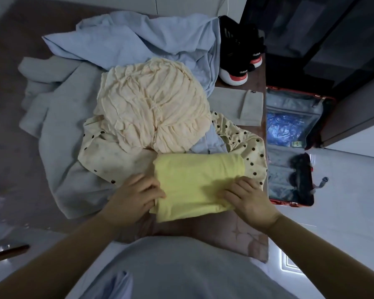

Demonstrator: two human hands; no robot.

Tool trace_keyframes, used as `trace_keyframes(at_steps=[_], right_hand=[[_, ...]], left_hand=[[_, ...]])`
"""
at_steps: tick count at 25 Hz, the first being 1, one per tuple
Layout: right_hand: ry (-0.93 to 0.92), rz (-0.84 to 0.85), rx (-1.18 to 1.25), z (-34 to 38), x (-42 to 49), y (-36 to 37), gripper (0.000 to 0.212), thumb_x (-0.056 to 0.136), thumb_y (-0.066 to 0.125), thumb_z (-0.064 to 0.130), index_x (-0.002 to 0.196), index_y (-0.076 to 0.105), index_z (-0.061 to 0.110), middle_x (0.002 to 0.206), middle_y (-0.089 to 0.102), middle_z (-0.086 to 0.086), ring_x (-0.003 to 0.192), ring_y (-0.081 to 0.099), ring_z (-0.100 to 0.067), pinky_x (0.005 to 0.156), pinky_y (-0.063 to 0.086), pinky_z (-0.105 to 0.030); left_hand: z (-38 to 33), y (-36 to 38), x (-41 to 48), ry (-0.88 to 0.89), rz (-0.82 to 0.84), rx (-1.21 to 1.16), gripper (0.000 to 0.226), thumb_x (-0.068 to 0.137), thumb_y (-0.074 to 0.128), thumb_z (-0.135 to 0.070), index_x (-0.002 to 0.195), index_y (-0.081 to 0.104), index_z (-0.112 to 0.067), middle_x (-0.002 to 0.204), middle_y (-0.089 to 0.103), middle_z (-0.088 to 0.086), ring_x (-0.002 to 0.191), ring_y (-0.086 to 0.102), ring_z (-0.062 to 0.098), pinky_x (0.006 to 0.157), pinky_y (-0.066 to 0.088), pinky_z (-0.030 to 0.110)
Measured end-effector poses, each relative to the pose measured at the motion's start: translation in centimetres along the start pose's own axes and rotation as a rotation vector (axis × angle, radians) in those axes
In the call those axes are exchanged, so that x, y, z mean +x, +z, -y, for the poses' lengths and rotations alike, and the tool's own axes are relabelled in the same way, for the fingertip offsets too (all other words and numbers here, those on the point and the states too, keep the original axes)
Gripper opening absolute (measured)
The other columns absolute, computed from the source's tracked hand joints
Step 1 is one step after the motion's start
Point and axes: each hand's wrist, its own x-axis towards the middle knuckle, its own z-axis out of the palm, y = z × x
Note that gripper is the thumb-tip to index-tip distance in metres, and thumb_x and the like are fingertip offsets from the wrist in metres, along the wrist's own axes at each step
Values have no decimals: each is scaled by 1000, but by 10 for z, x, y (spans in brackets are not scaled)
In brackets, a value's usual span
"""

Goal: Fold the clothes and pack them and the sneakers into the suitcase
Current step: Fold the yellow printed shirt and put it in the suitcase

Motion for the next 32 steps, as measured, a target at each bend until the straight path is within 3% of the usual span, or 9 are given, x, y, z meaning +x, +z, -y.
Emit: trace_keyframes(at_steps=[4, 9, 11, 14, 17, 22, 25, 28, 32], right_hand=[[104, 270, 52, 10, -5, 2, 51, 68, 46, 28, 118, 49, 25, 99, 63, 3, 92, 55, -18, 97, 40, -36], [294, 61, 193, 18, 28, -17, 45, 86, 49, 37, 128, 46, 25, 127, 49, -2, 115, 46, -23, 99, 31, -34], [352, 198, 119, 18, 45, -9, 54, 92, 34, 51, 141, 32, 29, 147, 35, -6, 135, 29, -28, 112, 16, -39], [503, 512, 97, 12, 55, 6, 73, 79, -5, 71, 146, -1, 41, 158, 0, 2, 145, 0, -26, 114, -9, -40], [572, 586, 155, 4, 58, 11, 74, 78, 4, 72, 145, -5, 43, 157, -4, 6, 145, -5, -24, 115, -9, -43], [904, 259, 556, -7, 49, 6, 74, 82, 58, 55, 142, 30, 22, 141, 39, -2, 130, 33, -27, 109, 23, -40], [1017, 377, 571, -15, 38, 1, 80, 69, 74, 51, 135, 39, 20, 132, 41, -5, 124, 36, -26, 102, 31, -37], [1011, 284, 815, -16, 32, -5, 65, 64, 81, 43, 118, 49, 25, 116, 46, 3, 114, 44, -19, 94, 41, -33], [1001, 72, 1045, 0, 27, -18, 52, 72, 80, 21, 108, 43, 26, 89, 53, 14, 83, 56, -6, 74, 51, -30]], left_hand=[[0, 14, -21, -303, -2, 17, 45, 95, 35, -45, 83, 72, -21, 98, 46, -6, 85, 44, 15, 74, 42, 28], [-25, -1, 13, -933, -96, -385, 27, 90, 52, -43, 97, 53, -17, 87, 56, -8, 81, 55, 9, 67, 42, 17], [-32, 7, 37, -1105, -42, -514, 30, 88, 58, -38, 96, 52, -9, 86, 59, 1, 83, 58, 18, 62, 39, 21], [-33, 12, 60, -1061, -215, -576, 26, 92, 55, -25, 113, 56, -9, 101, 60, 4, 95, 57, 21, 74, 40, 28], [-30, 22, 60, -1039, -253, -440, 33, 94, 51, -20, 126, 50, -10, 112, 58, 5, 103, 54, 20, 83, 40, 29], [-25, 31, 47, -1161, -401, -421, 35, 87, 64, -23, 112, 49, -4, 98, 55, 5, 91, 55, 21, 74, 37, 26], [-31, 39, 38, -1204, -144, -455, 53, 85, 64, -36, 120, 45, -2, 111, 54, 10, 102, 54, 27, 79, 42, 32], [-39, 49, 33, -1271, 0, -550, 55, 84, 62, -43, 121, 47, -5, 115, 57, 9, 108, 54, 29, 86, 44, 38], [-60, 32, 28, -1034, -290, -209, 37, 87, 61, -36, 77, 52, -1, 79, 54, 10, 76, 53, 30, 65, 37, 34]])
